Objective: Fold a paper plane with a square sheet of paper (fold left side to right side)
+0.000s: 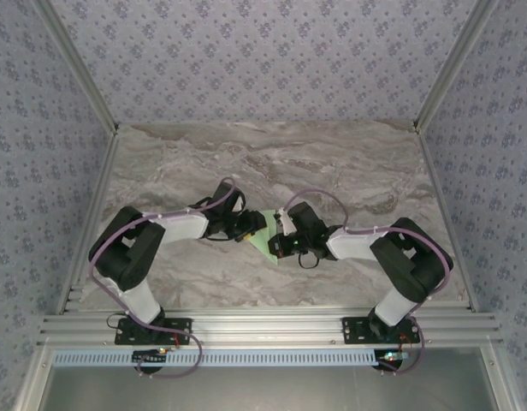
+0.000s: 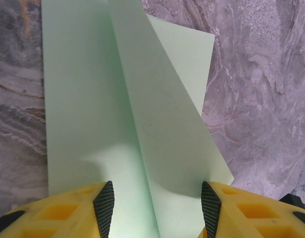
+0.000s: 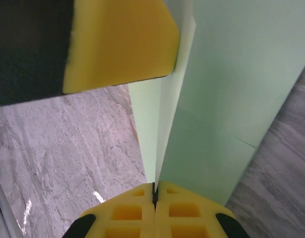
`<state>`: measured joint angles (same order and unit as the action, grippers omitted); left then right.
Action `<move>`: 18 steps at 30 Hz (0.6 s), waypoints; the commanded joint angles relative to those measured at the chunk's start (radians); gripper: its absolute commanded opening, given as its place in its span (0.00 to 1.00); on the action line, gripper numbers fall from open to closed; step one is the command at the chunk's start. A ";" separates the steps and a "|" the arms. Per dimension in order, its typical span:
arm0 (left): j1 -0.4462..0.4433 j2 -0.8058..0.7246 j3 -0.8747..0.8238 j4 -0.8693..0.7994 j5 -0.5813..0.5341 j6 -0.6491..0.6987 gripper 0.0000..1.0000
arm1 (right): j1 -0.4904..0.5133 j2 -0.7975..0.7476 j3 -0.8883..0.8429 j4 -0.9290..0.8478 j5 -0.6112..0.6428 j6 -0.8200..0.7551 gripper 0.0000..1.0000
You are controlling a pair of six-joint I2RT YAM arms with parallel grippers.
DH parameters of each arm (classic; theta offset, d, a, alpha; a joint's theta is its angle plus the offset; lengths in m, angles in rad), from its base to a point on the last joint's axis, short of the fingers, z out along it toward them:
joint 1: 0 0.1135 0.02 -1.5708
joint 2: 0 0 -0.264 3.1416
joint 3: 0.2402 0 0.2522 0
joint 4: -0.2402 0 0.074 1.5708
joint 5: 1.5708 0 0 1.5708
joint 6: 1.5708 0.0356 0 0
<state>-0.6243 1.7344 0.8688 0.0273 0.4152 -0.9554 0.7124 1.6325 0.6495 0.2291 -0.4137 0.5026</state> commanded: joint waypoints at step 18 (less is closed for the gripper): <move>-0.014 0.105 0.073 -0.004 0.005 0.001 0.51 | -0.070 0.050 -0.063 0.110 -0.120 0.079 0.03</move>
<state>-0.6304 1.8061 0.9222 0.0311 0.4297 -0.9558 0.6491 1.6680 0.5987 0.3233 -0.5068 0.5625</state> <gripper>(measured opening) 0.507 0.056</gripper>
